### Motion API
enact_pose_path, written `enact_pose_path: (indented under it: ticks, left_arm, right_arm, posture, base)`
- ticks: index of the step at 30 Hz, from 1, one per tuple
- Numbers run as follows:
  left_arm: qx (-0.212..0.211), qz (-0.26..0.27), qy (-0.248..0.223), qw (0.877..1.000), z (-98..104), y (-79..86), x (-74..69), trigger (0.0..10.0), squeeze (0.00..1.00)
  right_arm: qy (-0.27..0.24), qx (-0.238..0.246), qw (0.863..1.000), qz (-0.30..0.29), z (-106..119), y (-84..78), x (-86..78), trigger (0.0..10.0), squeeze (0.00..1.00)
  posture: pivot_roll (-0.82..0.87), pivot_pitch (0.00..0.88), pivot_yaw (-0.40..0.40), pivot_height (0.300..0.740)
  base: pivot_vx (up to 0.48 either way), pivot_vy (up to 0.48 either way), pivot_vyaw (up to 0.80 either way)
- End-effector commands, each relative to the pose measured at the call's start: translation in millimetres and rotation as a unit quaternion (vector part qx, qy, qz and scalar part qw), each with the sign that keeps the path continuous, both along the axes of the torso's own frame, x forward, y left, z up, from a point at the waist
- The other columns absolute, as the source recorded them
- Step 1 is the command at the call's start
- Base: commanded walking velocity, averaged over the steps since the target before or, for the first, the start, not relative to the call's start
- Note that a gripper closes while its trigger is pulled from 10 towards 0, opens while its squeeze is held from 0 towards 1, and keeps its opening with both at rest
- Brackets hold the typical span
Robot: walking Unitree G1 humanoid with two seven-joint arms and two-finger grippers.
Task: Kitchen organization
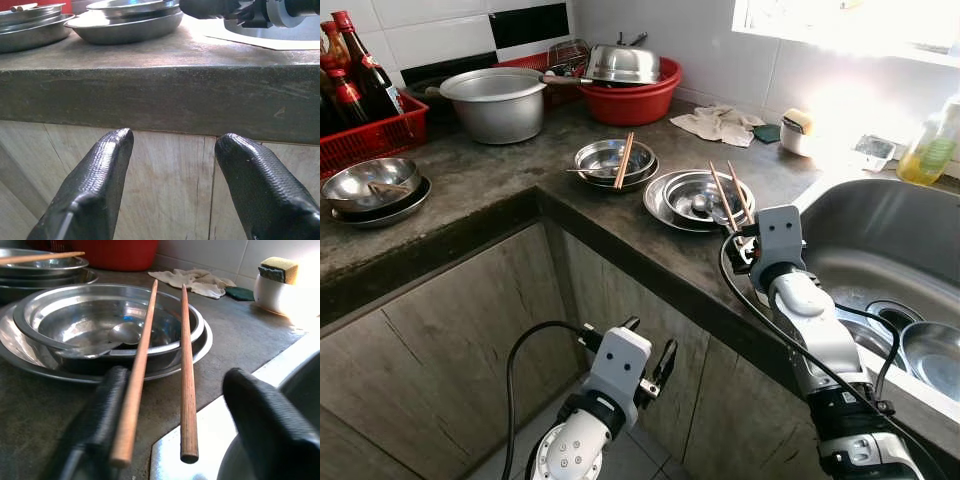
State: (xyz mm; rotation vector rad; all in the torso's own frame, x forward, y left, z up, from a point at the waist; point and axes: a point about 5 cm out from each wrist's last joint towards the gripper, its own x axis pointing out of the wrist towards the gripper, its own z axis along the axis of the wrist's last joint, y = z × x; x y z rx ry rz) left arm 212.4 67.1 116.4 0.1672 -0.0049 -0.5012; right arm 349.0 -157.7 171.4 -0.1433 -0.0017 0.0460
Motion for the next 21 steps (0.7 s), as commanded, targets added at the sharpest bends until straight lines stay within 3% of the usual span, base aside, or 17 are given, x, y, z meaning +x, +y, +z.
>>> enact_pose_path:
  ticks: [1,21]
  left_arm:
    - [0.003,0.000,0.001,1.000,-1.1,-0.3,-0.4,10.0,0.00]
    - [0.004,0.001,0.002,1.000,-1.1,-0.5,0.3,10.0,0.00]
  right_arm:
    - [-0.010,0.007,1.000,-0.007,7.4,-2.5,2.7,0.0,0.00]
    - [-0.019,0.009,1.000,-0.007,9.7,-0.4,1.9,0.0,0.00]
  posture:
    - [0.12,0.052,-0.038,0.740]
    - [0.12,0.050,-0.042,0.740]
  base:
    - [0.000,0.000,0.00]
    - [0.000,0.000,0.00]
